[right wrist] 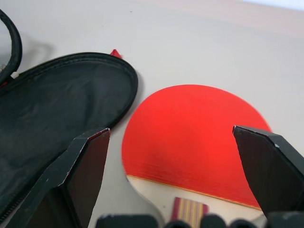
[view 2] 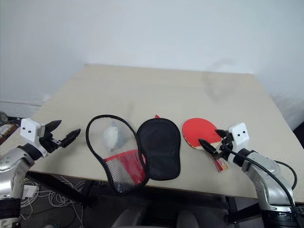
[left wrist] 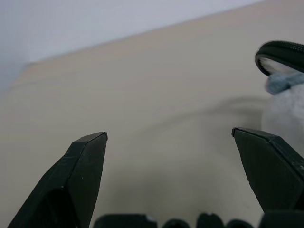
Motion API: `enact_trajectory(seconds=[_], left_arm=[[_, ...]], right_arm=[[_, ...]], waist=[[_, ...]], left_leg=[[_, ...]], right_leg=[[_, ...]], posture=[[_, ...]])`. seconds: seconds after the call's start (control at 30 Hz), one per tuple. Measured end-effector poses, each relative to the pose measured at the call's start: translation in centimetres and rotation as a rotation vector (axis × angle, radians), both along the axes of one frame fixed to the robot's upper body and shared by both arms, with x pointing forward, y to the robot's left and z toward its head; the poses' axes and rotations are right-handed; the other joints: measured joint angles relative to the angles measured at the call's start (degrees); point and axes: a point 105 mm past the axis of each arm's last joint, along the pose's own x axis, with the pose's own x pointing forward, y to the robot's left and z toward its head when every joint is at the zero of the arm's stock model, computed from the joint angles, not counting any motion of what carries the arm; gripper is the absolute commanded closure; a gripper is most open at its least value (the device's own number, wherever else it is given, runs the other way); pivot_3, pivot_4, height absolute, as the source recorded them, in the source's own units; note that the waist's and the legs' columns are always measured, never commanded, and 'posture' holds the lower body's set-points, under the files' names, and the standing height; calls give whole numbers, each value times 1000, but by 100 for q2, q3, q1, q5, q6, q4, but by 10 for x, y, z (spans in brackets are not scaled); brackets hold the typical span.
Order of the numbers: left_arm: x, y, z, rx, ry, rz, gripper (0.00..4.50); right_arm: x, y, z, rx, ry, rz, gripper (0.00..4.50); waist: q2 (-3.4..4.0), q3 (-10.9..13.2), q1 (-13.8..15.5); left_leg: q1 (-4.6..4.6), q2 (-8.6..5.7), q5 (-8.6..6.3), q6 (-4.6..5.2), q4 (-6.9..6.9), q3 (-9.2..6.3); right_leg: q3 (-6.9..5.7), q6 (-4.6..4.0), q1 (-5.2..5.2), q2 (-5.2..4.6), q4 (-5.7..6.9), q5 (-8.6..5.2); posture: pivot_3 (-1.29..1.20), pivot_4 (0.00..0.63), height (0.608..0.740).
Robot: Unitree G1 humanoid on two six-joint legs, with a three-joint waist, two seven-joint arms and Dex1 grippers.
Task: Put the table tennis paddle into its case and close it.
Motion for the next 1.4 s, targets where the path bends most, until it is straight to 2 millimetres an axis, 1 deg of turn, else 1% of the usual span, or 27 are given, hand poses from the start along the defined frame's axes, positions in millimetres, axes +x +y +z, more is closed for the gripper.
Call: enact_trajectory(seconds=[0.2, 0.3, 0.47, 0.6, 0.7, 0.77, 0.93, 1.1, 1.2, 1.3, 1.4], left_arm=[[0, -3, 2, 0, 7, 0, 0], [0, -4, 1, -6, 22, 2, 0], [0, -4, 2, -7, 21, 0, 0], [5, -6, 7, -8, 2, -7, 0], [11, -8, 15, -11, -22, -14, 0], [13, -10, 16, -11, -27, -20, 0], [16, -13, 17, -14, -28, -35, 0], [20, -18, 18, -19, -27, -63, 0], [21, -18, 19, -20, -31, -70, 0], [20, -20, 19, -30, -21, -110, 0], [17, -25, 24, -48, -26, -176, 0]], right_arm=[[0, 14, -8, 35, 20, 20, 25], [0, 15, -10, 37, 29, 16, 25], [3, 17, -9, 50, 23, -5, 25], [8, 17, -6, 49, 19, -34, 25], [10, 22, -1, 49, 11, -38, 25], [11, 24, -1, 47, 21, -37, 25], [9, 24, 2, 51, 46, -41, 25], [7, 18, 8, 31, 78, -47, 25], [7, 15, 11, 20, 81, -49, 25], [6, 9, 11, -12, 99, -44, 25], [6, 3, 14, -49, 115, -13, 25]], waist=[[1, 0, 1], [1, 0, 1], [1, 0, 1], [1, 1, 1], [1, 0, 1], [1, 0, 1], [1, 0, 1], [0, 0, 2], [0, 0, 0], [0, 1, 0], [0, 1, 0]], left_leg=[[0, 0, 0, 0, -2, 1], [0, 0, 0, 0, -2, 1], [0, 0, 0, 0, -3, 1], [0, 0, 0, 0, -4, 1], [0, -1, 0, 0, -6, 1], [0, -1, 0, 0, -6, 2], [0, -1, 0, 0, -7, 2], [0, -1, 0, 0, -7, 2], [0, 0, 0, 0, -7, 2], [0, 1, 0, 0, -7, 2], [-1, 0, 0, 0, -7, 3]], right_leg=[[0, 0, -1, 1, 0, 0], [-1, 1, -1, 2, 0, -1], [0, 9, -3, 2, 0, -6], [0, 9, -4, 3, 0, -5], [0, 7, -5, 3, 0, -4], [0, -2, -6, 3, 0, 1], [0, -2, -6, 3, 0, 1], [-1, -1, -6, 2, 0, 1], [0, 0, -6, 2, 0, 0], [0, -1, -7, 2, 0, 0], [0, -1, -6, 0, -3, 0]], posture=[[0, 0, 707], [0, 0, 707], [0, 0, 707], [0, 0, 707], [0, 0, 707], [0, 0, 707], [0, 0, 707], [0, 0, 707], [0, 0, 707], [0, 0, 707], [0, 0, 707]])
